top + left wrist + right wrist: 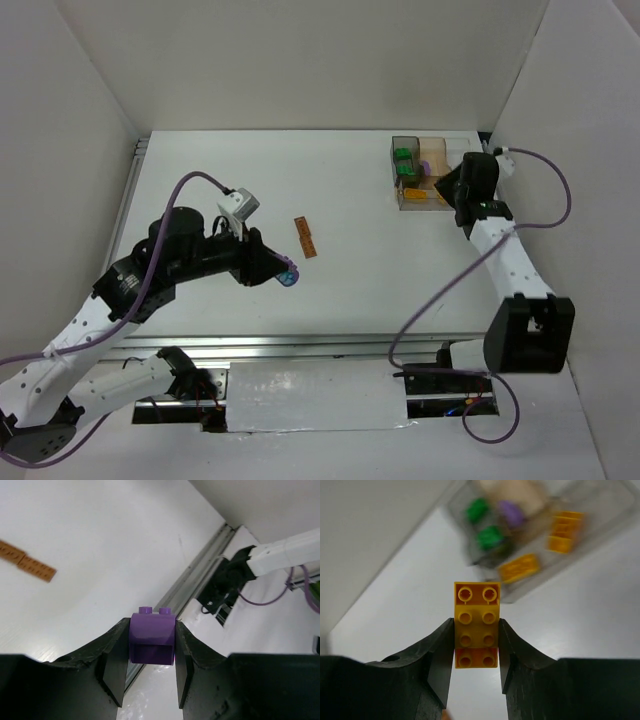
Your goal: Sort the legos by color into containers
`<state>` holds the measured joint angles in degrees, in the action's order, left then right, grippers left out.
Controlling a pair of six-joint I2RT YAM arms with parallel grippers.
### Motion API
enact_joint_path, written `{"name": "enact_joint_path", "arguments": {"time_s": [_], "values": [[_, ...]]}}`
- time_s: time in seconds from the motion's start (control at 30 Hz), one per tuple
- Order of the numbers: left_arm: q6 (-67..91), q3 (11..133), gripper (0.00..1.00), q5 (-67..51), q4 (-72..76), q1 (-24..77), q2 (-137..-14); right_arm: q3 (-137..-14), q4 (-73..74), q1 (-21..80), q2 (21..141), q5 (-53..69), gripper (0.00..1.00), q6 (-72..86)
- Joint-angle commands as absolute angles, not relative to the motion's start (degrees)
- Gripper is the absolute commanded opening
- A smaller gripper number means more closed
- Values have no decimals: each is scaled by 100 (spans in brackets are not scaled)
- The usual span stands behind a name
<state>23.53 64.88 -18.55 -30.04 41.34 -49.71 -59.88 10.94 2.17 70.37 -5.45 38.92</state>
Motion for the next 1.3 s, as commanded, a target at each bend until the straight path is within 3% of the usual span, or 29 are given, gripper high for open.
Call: {"name": "enact_joint_path", "arguments": {"time_s": [0.0,0.27,0.5,0.73,0.93,1.1,1.2,1.23,1.27], "values": [[2496,6697,0,-949,-3516,4131,-4835,-6300,2180,-403,7882,-2364,0,4736],[2356,6566,0,-923,-3735,4104,-4298,-7786,2374,-800,10203,-2514,0,4985],[2180,6338,0,-896,-3832,4104,-4210,-7357,1418,-826,9959,-2356,0,4852],[2118,6038,0,-1046,-3578,4104,-4289,-7988,1336,-835,10616,-1398,0,4843],[2057,5898,0,-1116,-3507,4104,-4237,-8130,1134,-844,10969,-1002,8,4922],[2013,5792,0,-1151,-3437,4104,-4219,-8332,1151,-835,11171,-800,20,4922],[2004,5731,0,-1186,-3349,4104,-4228,-8315,1090,-826,11153,-729,37,4869],[2021,5704,0,-1187,-3331,4104,-4245,-8288,1064,-809,11127,-747,53,4852],[2013,5695,0,-1204,-3296,4104,-4254,-8279,1046,-800,11092,-747,57,4834]]}}
